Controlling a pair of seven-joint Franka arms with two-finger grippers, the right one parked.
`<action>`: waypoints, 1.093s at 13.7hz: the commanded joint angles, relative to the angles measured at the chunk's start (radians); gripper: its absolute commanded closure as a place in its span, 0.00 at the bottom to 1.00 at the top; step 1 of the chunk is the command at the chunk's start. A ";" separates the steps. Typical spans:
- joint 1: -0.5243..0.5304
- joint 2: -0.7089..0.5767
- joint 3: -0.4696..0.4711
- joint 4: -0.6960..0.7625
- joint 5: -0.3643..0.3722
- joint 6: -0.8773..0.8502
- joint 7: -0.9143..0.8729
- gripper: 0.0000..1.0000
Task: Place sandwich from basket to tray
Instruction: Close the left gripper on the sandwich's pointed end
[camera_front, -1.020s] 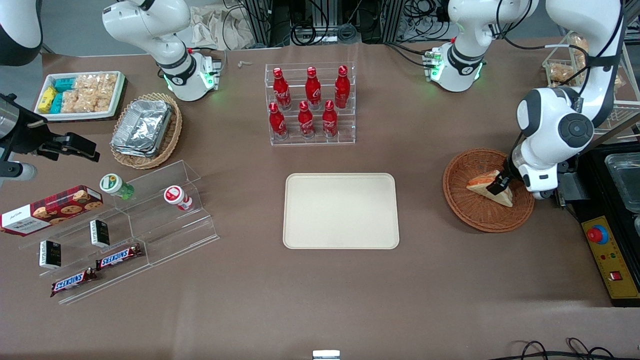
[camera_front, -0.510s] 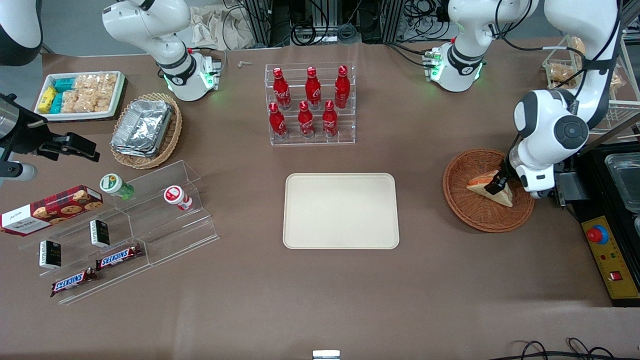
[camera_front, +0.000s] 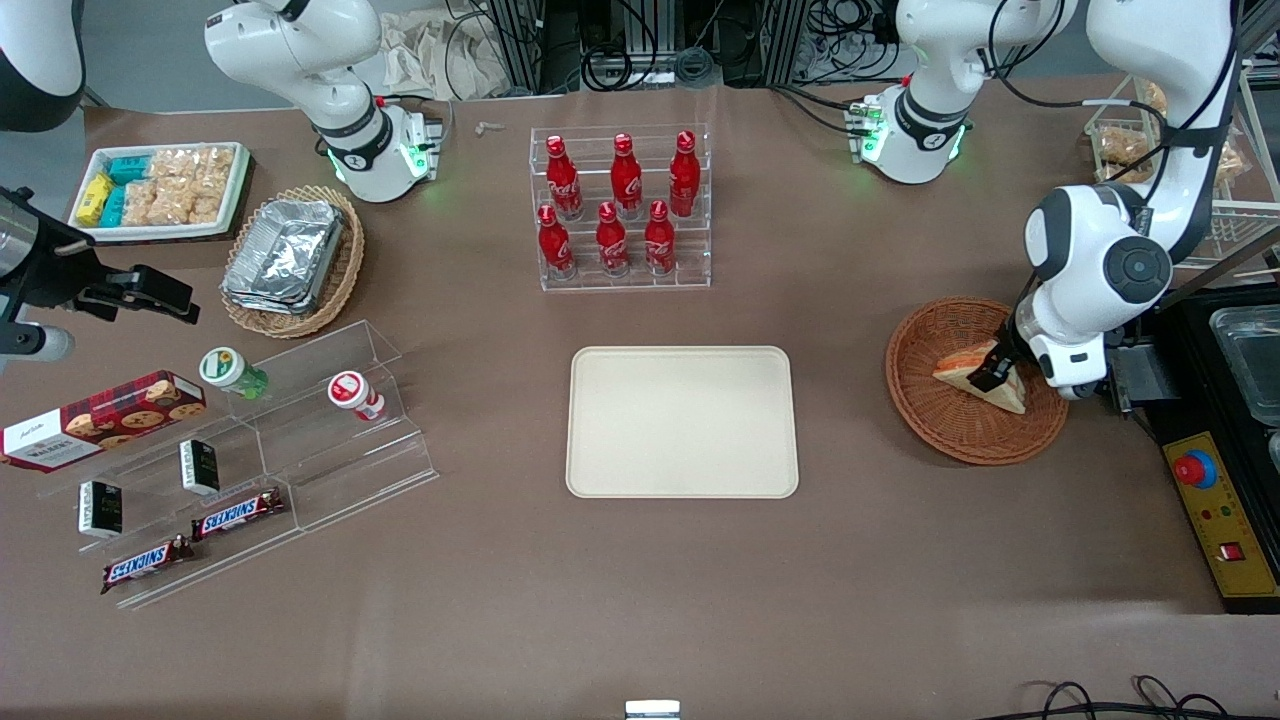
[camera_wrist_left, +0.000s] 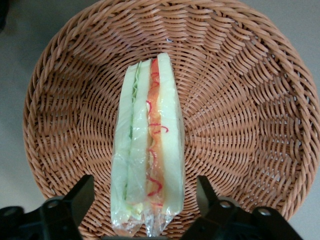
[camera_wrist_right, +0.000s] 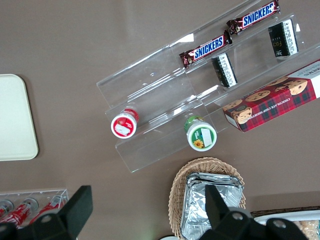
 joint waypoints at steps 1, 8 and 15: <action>-0.002 0.009 -0.001 -0.009 0.061 0.059 -0.111 0.19; -0.009 0.041 -0.007 0.052 0.100 0.056 -0.237 0.73; -0.021 0.041 -0.071 0.285 0.098 -0.276 -0.219 0.90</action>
